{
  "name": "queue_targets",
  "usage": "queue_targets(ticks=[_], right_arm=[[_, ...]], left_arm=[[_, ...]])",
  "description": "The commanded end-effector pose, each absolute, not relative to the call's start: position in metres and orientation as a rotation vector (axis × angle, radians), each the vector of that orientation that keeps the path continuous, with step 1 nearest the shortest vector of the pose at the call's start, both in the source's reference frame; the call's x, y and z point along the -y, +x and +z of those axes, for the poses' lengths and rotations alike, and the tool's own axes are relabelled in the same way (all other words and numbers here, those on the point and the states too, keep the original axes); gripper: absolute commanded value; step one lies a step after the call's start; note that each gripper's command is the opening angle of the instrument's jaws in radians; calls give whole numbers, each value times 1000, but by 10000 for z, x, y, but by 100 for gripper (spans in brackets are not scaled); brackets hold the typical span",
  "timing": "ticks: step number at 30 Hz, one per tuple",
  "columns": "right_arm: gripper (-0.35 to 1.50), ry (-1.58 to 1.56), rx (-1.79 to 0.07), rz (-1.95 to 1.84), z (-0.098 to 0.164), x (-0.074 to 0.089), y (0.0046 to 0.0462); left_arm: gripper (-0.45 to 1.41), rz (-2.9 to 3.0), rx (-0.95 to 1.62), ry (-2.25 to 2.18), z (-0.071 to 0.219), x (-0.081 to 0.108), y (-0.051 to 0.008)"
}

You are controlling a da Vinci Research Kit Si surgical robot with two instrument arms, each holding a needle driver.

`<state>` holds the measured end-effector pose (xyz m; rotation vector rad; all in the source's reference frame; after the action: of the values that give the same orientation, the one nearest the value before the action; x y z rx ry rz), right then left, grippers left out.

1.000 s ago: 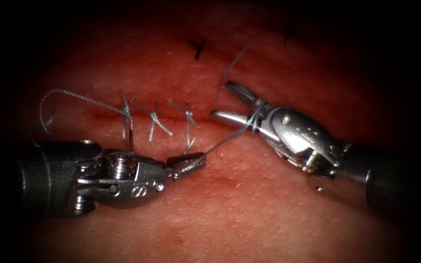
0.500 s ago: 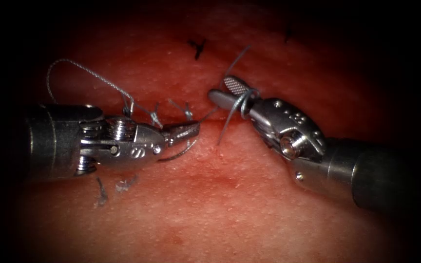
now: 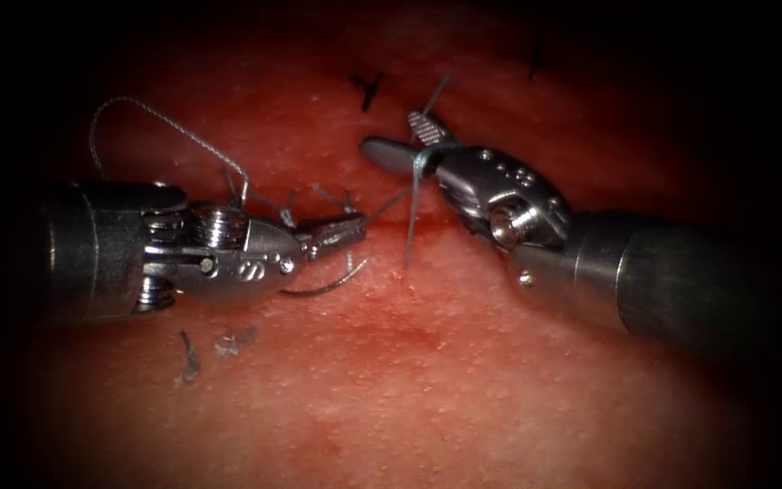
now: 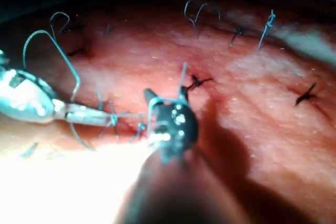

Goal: Wound Closure

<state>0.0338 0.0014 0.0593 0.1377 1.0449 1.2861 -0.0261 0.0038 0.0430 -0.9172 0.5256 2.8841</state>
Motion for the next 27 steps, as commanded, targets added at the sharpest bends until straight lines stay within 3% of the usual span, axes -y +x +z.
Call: queue_targets(ticks=[1, 2, 10, 20, 27], right_arm=[[44, 123, -1053, 1292, 597, -20, 348], [-35, 93, -1044, 1311, 596, -16, 348], [-35, -21, -978, 1327, 586, 0, 353], [-35, -149, -1023, 1185, 563, 60, 358], [-35, -146, -1035, 1153, 566, 85, 339]], left_arm=[[-45, 2883, -529, -923, 434, -44, -267], [-45, 2883, -528, -923, 435, -46, -267], [-45, 2862, -517, -918, 443, -65, -258], [-45, 2809, -479, -801, 520, -192, -218], [-45, 2788, -373, -762, 580, -250, -218]])
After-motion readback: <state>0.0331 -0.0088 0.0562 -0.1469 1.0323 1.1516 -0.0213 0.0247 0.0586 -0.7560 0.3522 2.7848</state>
